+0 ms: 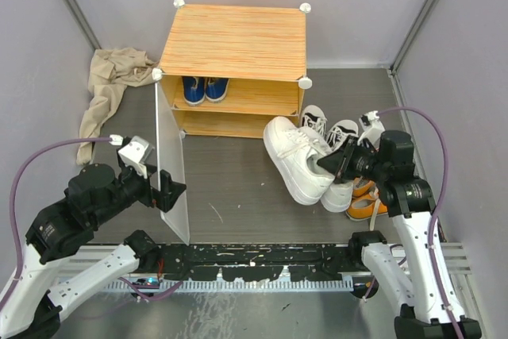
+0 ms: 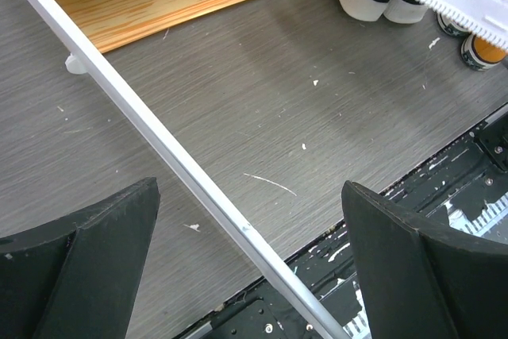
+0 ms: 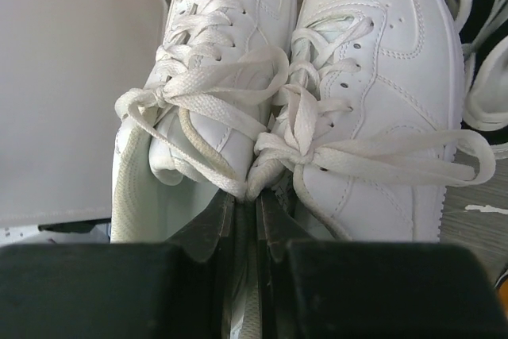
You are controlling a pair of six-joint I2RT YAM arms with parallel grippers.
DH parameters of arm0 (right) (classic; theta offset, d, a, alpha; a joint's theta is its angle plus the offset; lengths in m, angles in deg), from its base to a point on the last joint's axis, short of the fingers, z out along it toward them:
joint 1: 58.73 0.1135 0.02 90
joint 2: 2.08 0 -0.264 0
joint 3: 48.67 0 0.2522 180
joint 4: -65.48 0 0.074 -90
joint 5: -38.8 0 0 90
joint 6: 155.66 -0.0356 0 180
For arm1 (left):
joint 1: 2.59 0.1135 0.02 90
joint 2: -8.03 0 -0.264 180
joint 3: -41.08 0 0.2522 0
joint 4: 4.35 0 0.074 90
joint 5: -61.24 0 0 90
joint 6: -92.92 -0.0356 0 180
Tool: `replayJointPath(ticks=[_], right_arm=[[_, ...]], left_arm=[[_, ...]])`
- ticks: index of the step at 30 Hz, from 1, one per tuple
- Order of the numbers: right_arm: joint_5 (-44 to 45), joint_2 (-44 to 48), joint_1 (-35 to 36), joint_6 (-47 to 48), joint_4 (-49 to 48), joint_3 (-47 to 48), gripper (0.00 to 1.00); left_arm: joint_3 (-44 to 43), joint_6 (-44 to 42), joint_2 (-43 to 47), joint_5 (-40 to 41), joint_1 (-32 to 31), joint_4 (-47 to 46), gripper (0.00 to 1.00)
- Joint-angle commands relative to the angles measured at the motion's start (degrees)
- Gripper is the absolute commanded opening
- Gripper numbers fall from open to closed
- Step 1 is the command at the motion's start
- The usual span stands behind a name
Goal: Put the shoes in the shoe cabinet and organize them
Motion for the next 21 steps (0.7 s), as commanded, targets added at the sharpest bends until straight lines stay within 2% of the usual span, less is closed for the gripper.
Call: replayJointPath(ticks=[1,7,14,16,18,21], right_arm=[[2.3,0.5,8.3,-1.6,-11.6,3.6,0.01],[8.0,-0.5,19.3,-4.4,-13.9,0.5,0.01],[27.6,-3.9,39.8,-7.8,-20.5,-1.8,0.01],[37.9,-7.0,47.1,-8.4,-23.8,-3.3,0.01],[51.8,-10.7,55.2,-8.4,-27.8,-5.0,0.01],[68.6,-16.9,63.1,-9.0,-34.0,-7.7,0.01]], left_arm=[[0.4,-1.2,-0.7,1.2,0.0,-4.2,0.98],[0.2,-1.1,-0.1,1.7,0.1,-3.7,0.98],[-0.4,-0.7,-0.6,1.4,0.0,-3.2,0.98],[-0.5,-0.6,-0.5,1.4,0.0,-3.1,0.98],[-0.4,-0.4,-0.3,1.5,0.1,-3.0,0.98],[-0.2,-0.1,0.3,1.7,0.1,-2.7,0.98]])
